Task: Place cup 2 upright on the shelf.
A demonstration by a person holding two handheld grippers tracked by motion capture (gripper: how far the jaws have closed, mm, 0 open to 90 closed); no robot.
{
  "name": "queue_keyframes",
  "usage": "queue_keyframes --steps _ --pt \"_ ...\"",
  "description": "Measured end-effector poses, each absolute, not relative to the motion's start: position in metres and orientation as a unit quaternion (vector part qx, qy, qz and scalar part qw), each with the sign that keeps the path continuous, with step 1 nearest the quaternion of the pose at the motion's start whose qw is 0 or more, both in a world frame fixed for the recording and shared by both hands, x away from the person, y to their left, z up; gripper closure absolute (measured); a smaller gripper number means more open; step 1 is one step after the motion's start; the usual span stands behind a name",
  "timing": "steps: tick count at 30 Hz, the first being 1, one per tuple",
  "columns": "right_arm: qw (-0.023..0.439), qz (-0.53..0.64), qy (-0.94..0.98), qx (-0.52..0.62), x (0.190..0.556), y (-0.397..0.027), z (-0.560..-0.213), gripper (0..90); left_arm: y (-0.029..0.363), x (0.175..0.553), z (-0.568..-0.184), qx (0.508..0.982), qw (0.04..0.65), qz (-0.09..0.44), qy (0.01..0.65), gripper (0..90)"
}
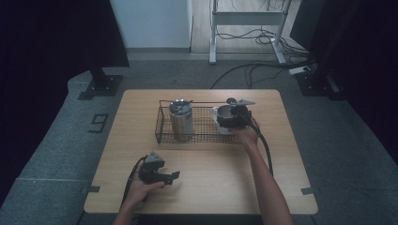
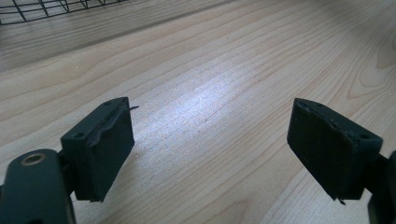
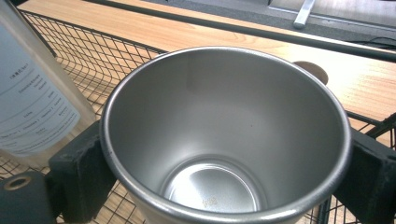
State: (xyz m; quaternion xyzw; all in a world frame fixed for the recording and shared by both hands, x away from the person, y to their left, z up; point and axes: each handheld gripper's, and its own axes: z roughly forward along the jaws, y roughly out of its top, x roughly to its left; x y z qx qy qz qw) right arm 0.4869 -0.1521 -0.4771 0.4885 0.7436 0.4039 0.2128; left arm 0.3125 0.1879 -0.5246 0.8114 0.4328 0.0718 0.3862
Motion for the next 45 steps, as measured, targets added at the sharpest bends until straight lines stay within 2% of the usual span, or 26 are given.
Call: queue_keyframes --steps 20,45 --pt "0.228 0.383 0.76 0.473 0.4822 -0.1499 -0.4869 6.9 0.1873 0.3122 -0.5244 0.812 0.385 0.072 0.432 14.8" --pt "0.204 0.336 0.783 0.482 0.483 -0.1538 -0.4837 6.2 0.186 0.3118 -0.5238 0.813 0.387 0.07 0.429 14.8"
